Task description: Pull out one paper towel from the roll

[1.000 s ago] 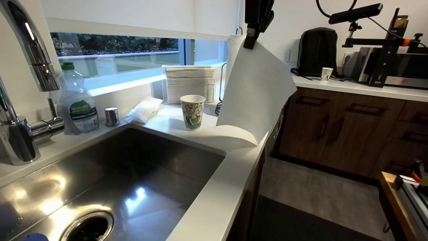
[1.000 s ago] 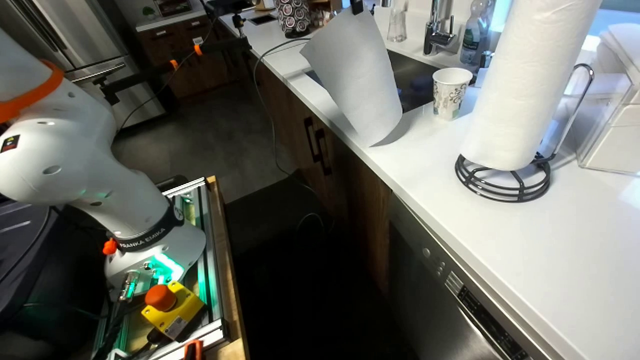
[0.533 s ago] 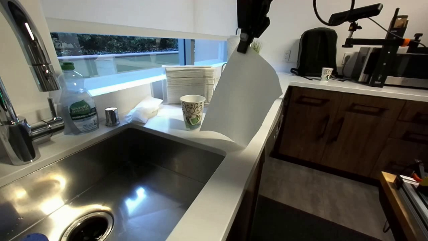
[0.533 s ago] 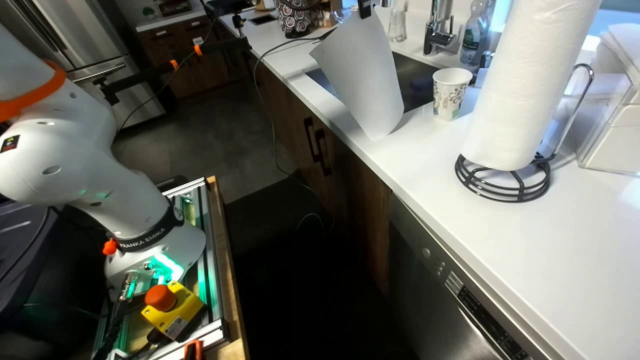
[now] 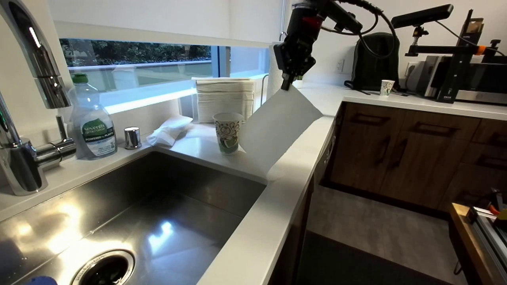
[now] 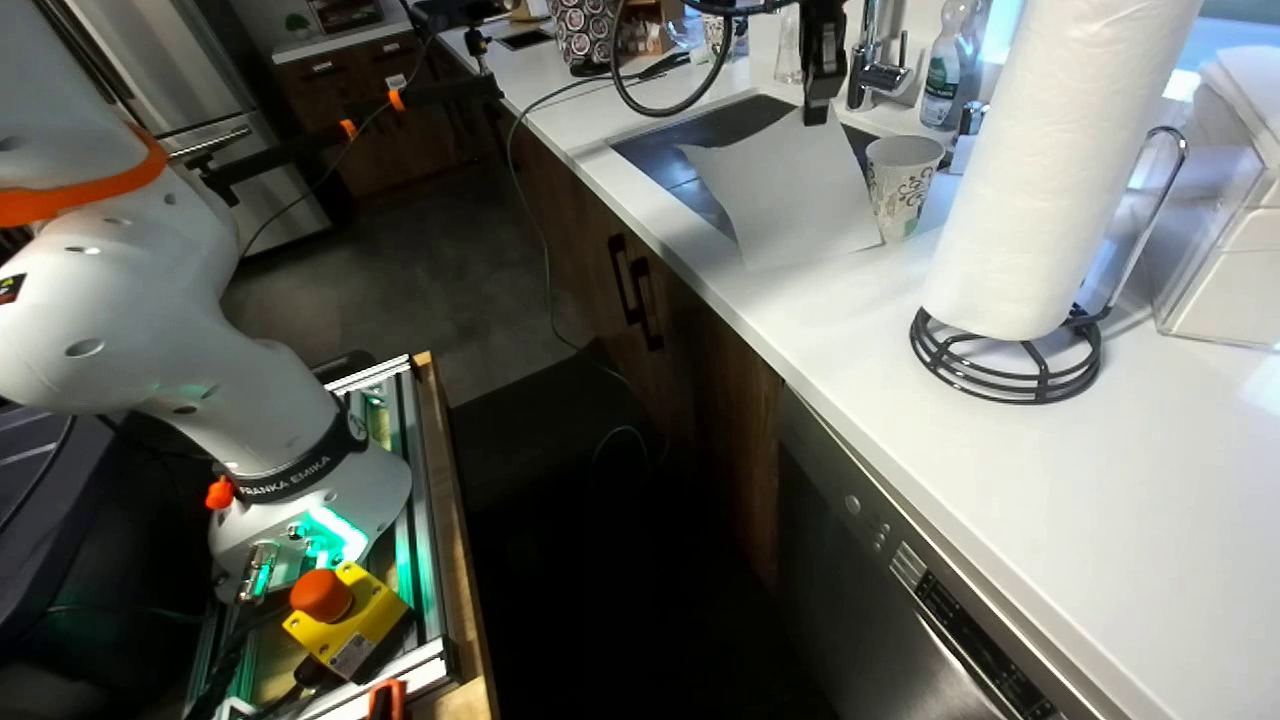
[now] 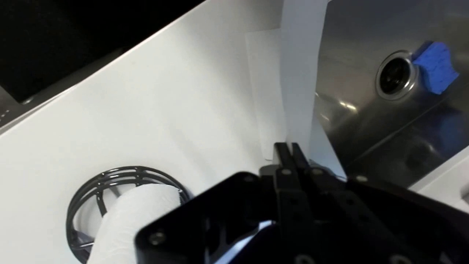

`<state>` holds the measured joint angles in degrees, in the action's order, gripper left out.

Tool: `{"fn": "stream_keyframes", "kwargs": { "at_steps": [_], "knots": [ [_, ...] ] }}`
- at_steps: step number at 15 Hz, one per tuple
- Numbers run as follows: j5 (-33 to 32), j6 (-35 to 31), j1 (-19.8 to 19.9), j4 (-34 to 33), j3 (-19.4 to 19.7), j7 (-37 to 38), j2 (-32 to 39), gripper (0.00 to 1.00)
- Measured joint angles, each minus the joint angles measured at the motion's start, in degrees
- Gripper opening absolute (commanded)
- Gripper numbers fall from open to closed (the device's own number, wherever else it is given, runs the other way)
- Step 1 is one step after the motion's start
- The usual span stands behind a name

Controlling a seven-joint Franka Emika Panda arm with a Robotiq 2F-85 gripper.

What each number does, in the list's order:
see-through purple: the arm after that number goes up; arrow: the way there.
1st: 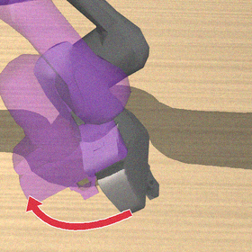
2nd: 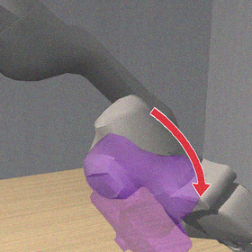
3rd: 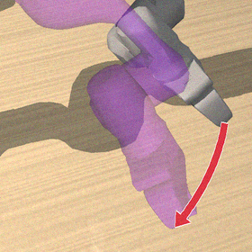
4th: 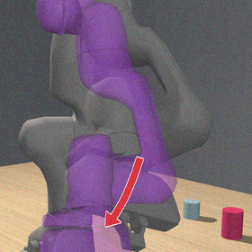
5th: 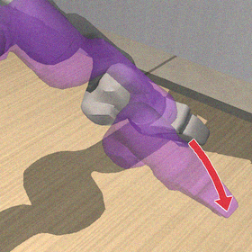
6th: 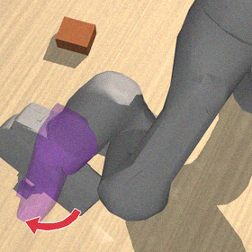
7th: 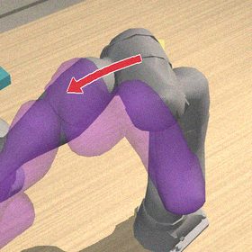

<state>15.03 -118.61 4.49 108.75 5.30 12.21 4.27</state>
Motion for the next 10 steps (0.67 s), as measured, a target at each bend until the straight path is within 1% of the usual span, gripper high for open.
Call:
{"fn": "stream_keyframes", "kwargs": {
  "at_steps": [5, 10],
  "knots": [
    [-4.19, -2.78, 0.8, -1.14, 1.84, 7.28, 6.98, 0.0],
    [-8.76, -6.16, 0.9, -1.75, 4.41, 15.97, 12.27, 0.0]
  ]
}}
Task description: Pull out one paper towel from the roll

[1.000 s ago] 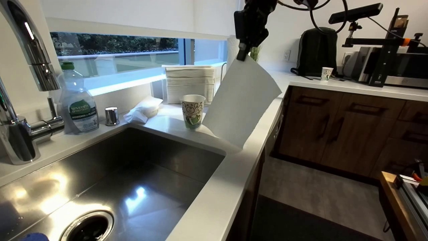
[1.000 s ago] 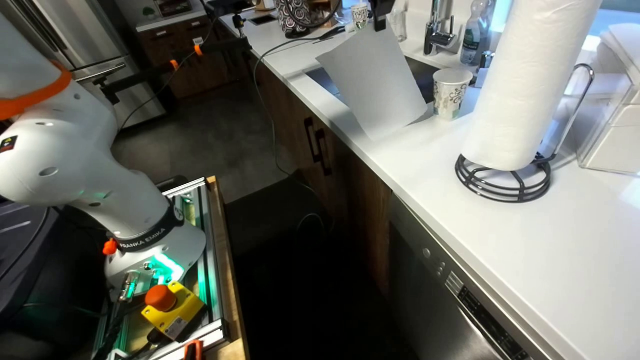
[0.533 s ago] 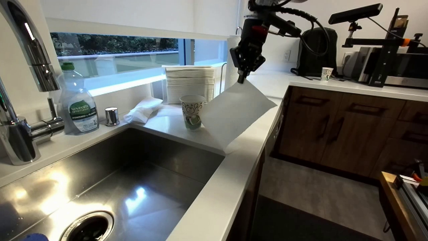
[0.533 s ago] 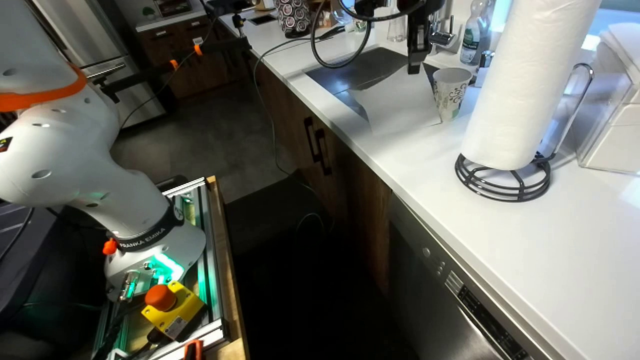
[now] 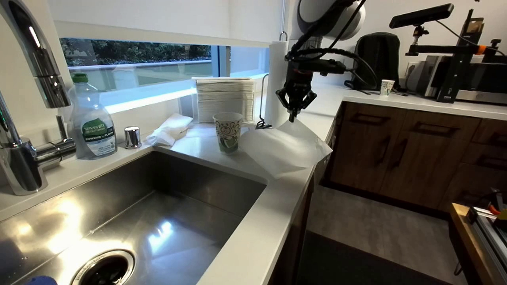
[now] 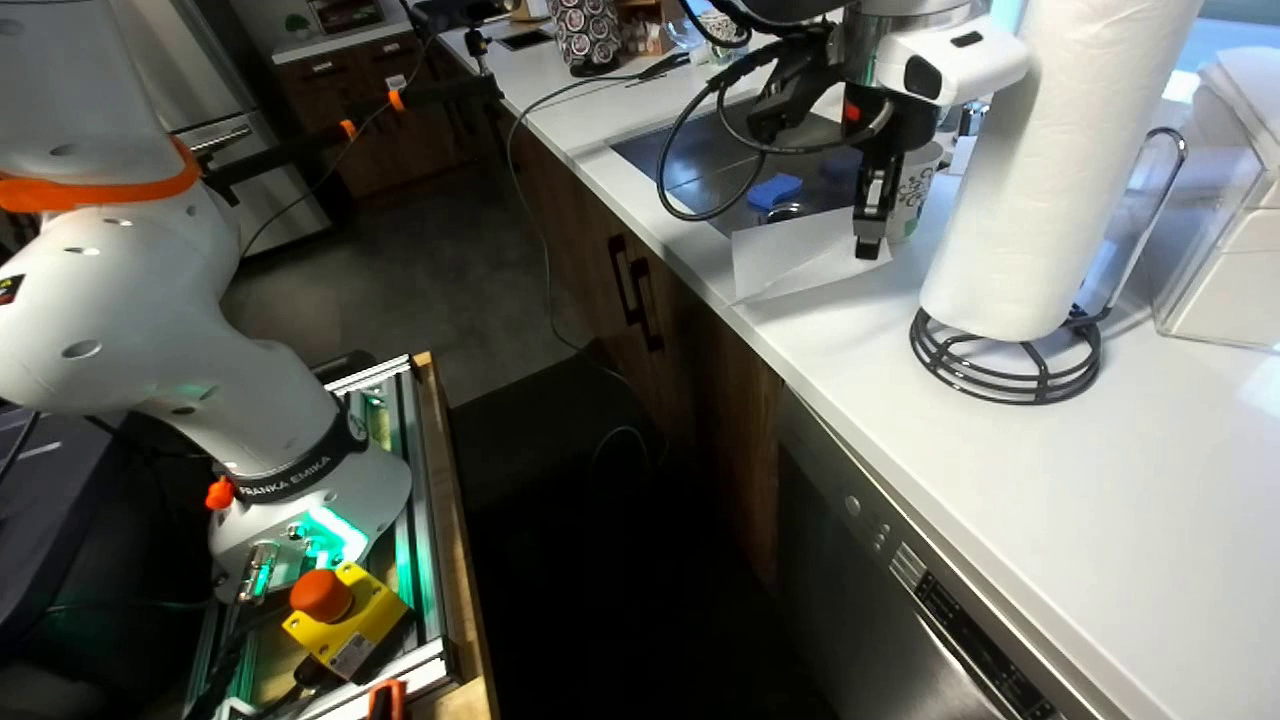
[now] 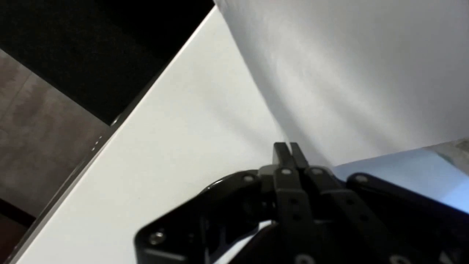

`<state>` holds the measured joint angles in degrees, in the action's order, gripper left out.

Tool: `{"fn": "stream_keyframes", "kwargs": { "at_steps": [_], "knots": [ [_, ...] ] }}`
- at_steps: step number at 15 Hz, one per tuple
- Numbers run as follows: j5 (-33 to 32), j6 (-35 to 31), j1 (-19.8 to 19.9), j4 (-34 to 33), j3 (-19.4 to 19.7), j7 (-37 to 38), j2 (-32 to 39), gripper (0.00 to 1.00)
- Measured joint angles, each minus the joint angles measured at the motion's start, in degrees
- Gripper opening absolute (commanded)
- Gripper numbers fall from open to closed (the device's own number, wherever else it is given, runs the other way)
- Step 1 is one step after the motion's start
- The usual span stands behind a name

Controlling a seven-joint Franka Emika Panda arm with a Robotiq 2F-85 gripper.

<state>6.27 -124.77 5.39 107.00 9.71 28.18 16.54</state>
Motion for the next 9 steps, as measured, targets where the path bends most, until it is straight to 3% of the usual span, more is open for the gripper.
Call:
{"fn": "stream_keyframes", "kwargs": {
  "at_steps": [8, 9],
  "knots": [
    [-6.98, -4.68, -1.01, -1.26, 3.44, 16.45, 4.83, 0.0],
    [-8.06, -4.68, -1.31, -1.55, 3.68, 18.34, 5.29, 0.22]
  ]
}}
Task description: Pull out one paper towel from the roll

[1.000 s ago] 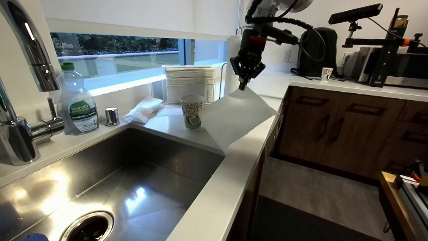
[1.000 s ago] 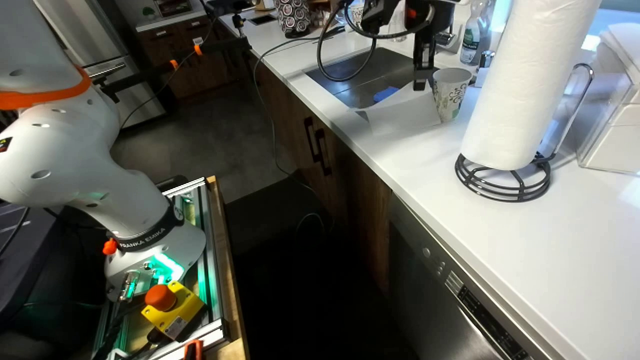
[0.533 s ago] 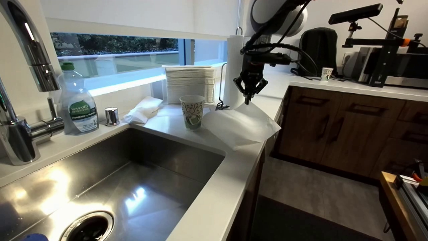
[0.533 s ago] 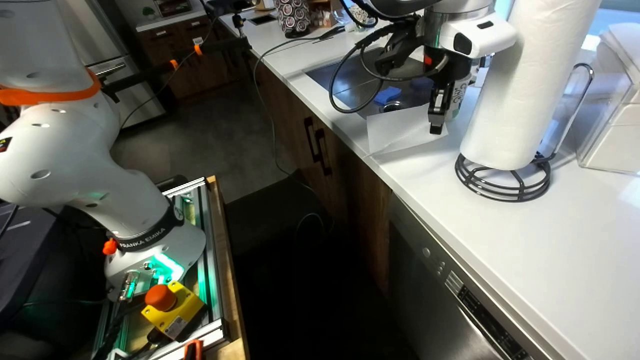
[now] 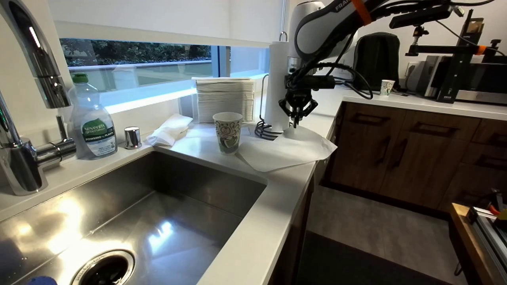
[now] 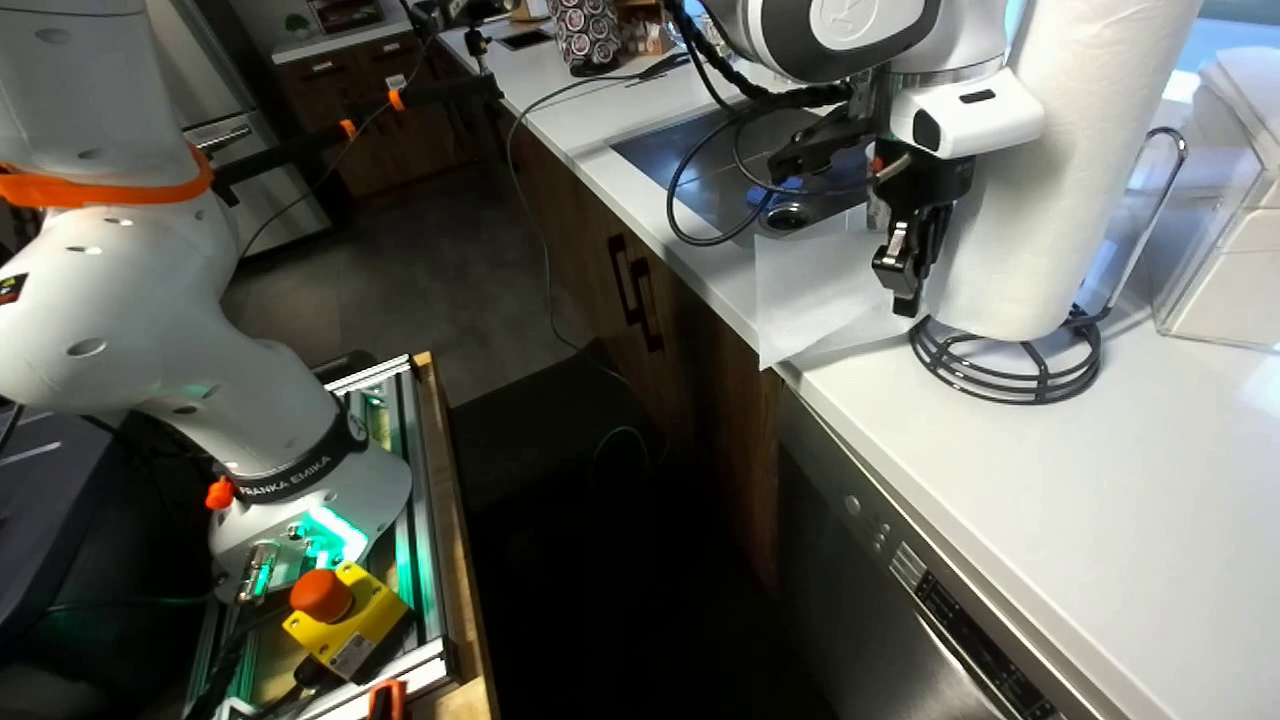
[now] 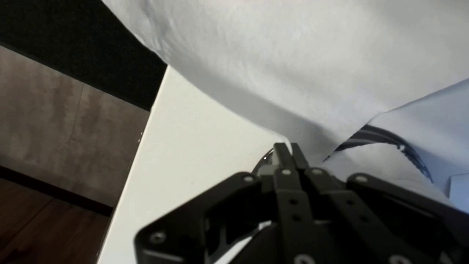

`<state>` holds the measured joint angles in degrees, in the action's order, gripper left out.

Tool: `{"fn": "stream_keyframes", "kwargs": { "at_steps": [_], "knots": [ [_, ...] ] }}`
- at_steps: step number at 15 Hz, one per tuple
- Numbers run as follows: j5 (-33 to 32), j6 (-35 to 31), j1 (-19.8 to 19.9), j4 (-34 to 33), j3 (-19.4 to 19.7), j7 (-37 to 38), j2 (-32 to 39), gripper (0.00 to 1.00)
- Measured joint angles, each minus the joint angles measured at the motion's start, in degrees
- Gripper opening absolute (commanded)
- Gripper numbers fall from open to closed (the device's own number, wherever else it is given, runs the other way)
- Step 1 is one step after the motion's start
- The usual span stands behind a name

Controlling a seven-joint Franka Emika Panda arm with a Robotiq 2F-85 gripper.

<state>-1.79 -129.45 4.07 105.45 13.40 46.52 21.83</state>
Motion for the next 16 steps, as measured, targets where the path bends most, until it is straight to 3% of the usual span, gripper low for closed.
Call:
{"fn": "stream_keyframes", "kwargs": {
  "at_steps": [4, 11, 16],
  "knots": [
    [-2.64, 0.0, -0.9, -0.6, 0.21, 4.64, 1.01, 0.49],
    [-3.72, 0.18, -1.97, 0.88, -0.38, 3.82, -1.78, 0.99],
    [-4.6, -0.06, -2.1, 4.85, -0.76, 2.51, -7.95, 1.0]
  ]
}}
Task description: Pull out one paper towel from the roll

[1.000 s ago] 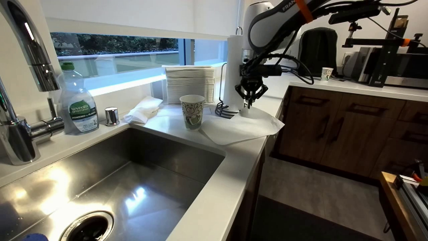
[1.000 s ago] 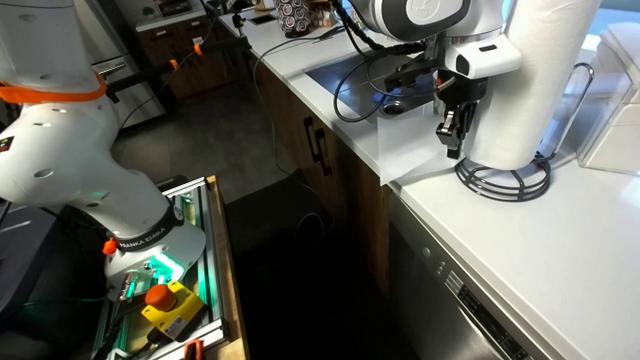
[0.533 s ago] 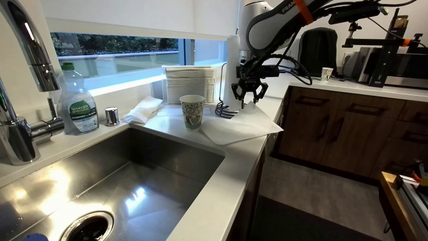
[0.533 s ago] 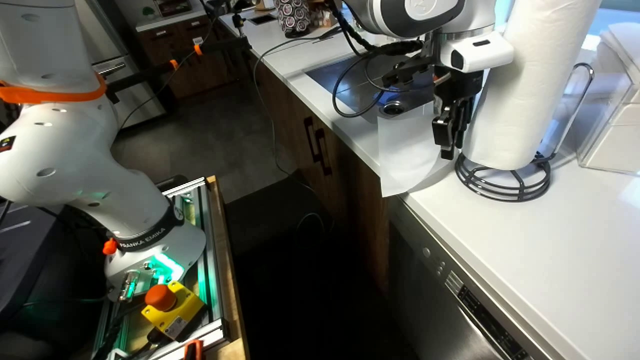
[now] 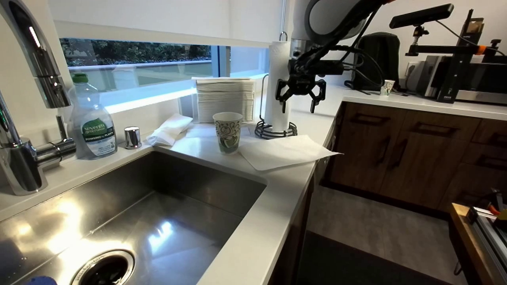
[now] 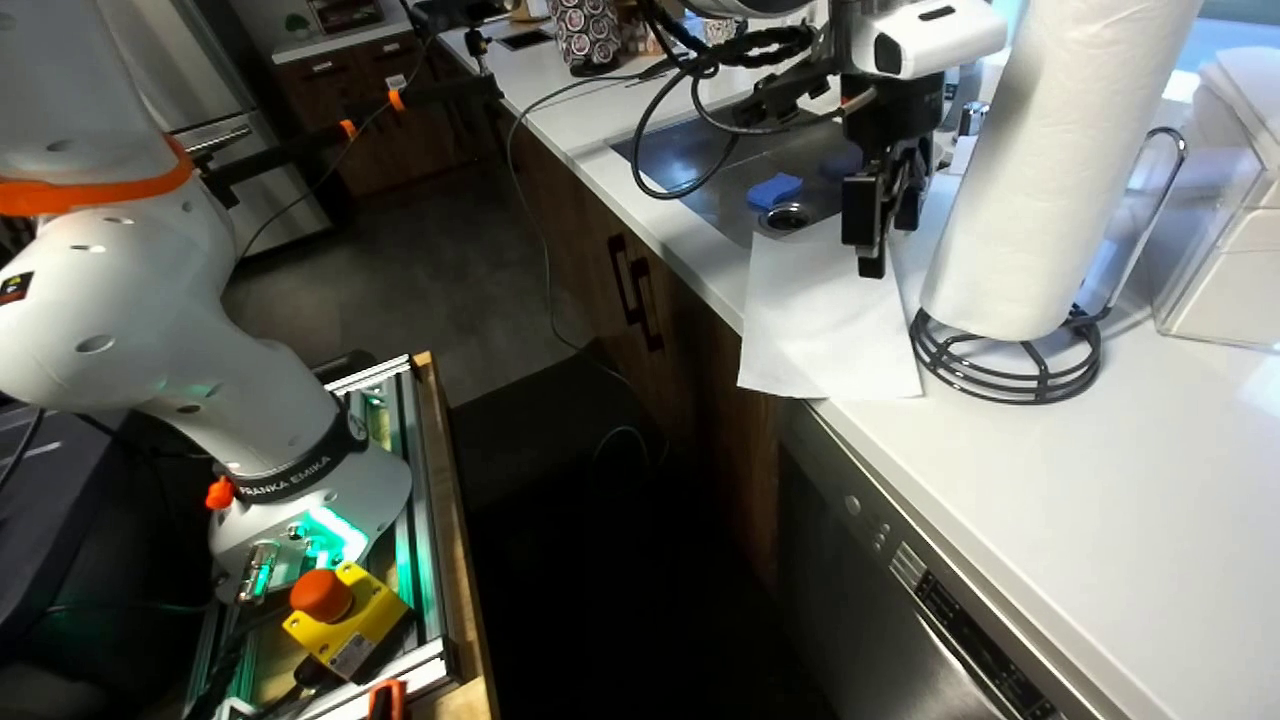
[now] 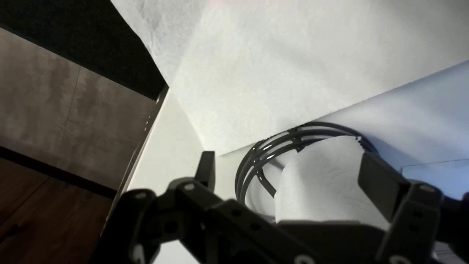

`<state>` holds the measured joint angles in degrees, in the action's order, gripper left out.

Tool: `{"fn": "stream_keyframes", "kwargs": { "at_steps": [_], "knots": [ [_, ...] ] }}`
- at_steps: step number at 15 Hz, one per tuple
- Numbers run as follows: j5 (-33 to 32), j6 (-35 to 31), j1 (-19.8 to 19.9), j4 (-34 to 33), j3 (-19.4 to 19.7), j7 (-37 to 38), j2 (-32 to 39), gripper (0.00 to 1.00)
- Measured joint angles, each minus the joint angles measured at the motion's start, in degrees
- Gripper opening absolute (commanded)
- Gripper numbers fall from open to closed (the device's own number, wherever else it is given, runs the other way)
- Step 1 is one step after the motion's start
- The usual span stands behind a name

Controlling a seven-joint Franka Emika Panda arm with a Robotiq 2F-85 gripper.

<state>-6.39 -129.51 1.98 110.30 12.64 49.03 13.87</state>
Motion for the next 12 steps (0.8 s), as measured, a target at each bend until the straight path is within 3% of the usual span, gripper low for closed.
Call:
{"fn": "stream_keyframes", "kwargs": {
  "at_steps": [4, 12],
  "knots": [
    [-0.16, -0.68, 0.11, 4.93, -1.42, -7.66, -5.87, 1.0],
    [-1.98, 2.92, 3.2, 15.87, -2.74, -34.51, -24.94, 1.0]
  ]
}}
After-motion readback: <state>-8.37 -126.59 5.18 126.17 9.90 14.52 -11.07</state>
